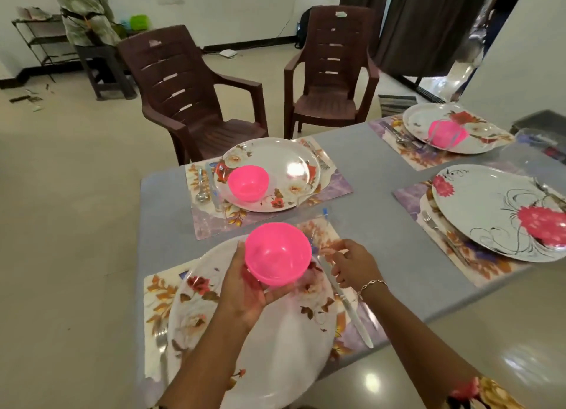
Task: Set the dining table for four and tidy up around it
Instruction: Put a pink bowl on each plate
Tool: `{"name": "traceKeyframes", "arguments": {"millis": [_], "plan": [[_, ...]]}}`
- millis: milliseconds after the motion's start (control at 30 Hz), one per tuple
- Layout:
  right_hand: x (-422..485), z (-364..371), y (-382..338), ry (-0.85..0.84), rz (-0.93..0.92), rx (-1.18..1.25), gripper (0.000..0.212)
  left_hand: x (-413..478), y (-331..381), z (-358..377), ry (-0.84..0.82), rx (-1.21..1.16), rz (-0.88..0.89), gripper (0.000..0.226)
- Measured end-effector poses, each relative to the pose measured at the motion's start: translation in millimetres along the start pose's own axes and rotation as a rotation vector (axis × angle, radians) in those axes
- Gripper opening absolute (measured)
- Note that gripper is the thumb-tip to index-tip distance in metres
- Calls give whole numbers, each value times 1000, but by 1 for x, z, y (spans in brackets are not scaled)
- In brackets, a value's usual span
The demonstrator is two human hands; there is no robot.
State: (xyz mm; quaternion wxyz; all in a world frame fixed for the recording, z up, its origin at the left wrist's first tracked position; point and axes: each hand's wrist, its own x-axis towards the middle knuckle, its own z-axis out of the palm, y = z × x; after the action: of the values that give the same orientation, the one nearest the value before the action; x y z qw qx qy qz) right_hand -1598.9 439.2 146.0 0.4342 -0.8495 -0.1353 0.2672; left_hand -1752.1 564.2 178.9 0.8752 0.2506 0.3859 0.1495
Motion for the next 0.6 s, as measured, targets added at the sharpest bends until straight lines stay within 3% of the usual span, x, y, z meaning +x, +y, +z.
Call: {"name": "traceKeyframes", "arguments": {"millis": [233,600], "plan": [[-9,-109,29,21,-99,185,14,3,-87,105,-49,82,-75,29],[-2,-282,118,117,-107,78,11,30,-223,254,-181,218,-167,35]]}}
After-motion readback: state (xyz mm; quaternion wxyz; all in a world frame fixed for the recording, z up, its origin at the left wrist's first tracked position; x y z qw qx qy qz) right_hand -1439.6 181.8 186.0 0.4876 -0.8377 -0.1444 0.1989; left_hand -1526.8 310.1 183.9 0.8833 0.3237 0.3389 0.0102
